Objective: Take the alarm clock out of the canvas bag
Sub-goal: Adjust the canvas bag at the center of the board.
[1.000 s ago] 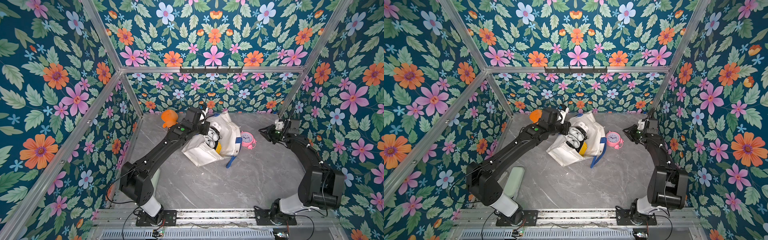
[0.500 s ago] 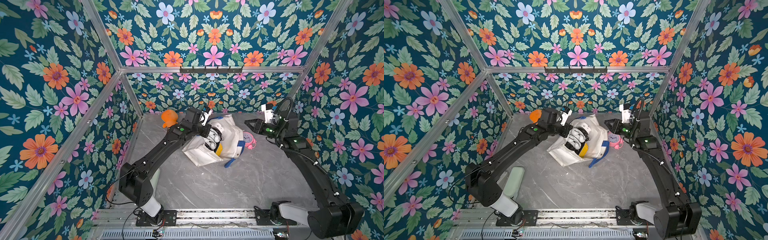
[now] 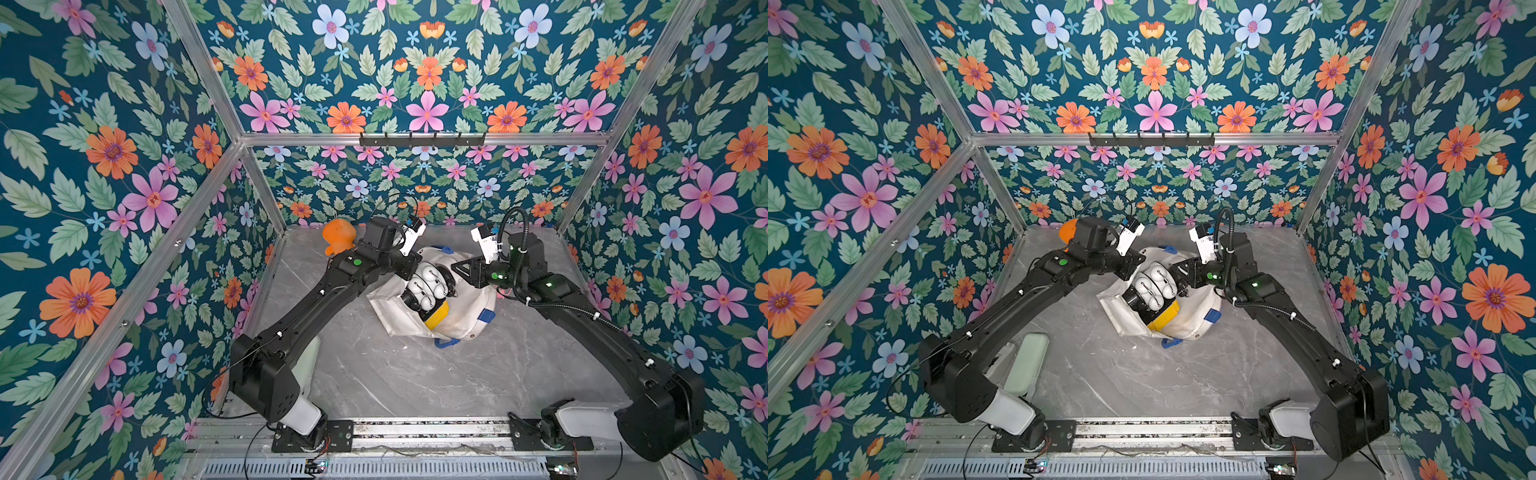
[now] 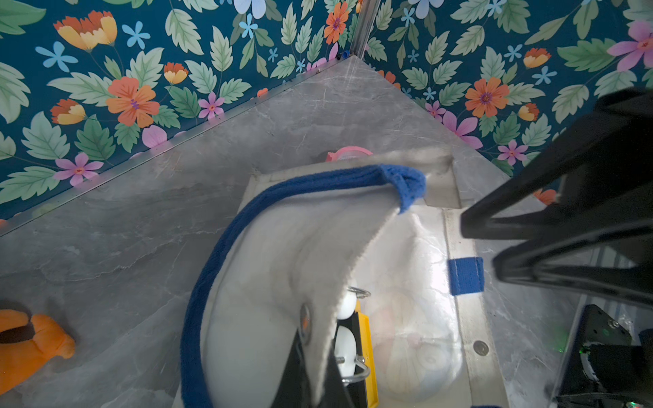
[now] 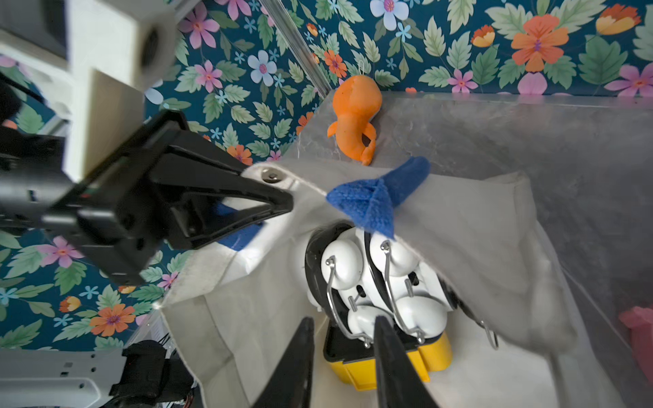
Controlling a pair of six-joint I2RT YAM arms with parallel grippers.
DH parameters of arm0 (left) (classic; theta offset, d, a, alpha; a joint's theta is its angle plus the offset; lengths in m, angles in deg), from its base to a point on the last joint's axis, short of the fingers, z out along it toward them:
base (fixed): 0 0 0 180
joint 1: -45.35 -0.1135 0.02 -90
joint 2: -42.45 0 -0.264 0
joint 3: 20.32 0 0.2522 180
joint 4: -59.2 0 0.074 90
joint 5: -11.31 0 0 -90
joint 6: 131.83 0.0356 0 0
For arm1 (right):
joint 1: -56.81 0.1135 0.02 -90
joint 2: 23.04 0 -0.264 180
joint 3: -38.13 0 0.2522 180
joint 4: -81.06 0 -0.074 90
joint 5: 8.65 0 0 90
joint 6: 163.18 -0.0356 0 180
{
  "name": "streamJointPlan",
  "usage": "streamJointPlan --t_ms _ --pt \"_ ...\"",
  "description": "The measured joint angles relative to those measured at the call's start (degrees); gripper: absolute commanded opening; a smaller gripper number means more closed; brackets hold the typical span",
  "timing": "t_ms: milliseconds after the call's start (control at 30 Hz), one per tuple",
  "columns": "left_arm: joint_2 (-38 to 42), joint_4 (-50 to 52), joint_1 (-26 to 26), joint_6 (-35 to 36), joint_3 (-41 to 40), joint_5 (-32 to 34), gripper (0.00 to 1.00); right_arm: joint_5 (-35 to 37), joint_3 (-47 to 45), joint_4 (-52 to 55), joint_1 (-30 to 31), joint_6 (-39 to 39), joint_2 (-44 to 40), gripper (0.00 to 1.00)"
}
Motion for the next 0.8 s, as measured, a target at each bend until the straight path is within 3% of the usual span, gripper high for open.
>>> streamJointPlan --t_ms 367,633,800 --pt "0.2 -0.1 -0.1 0.9 -0.6 -0.6 0.0 7.8 -1.7 1.3 4.0 2.4 5.4 0.31" --pt "-0.7 -0.9 -0.2 0.9 -0.6 -0.9 0.0 10.3 -1.7 2.3 6.0 1.3 7.1 0.39" --pt "-0.7 -1.1 -0.2 0.9 -0.6 -0.9 0.0 12.2 -0.4 3.1 7.0 1.4 8.5 0.4"
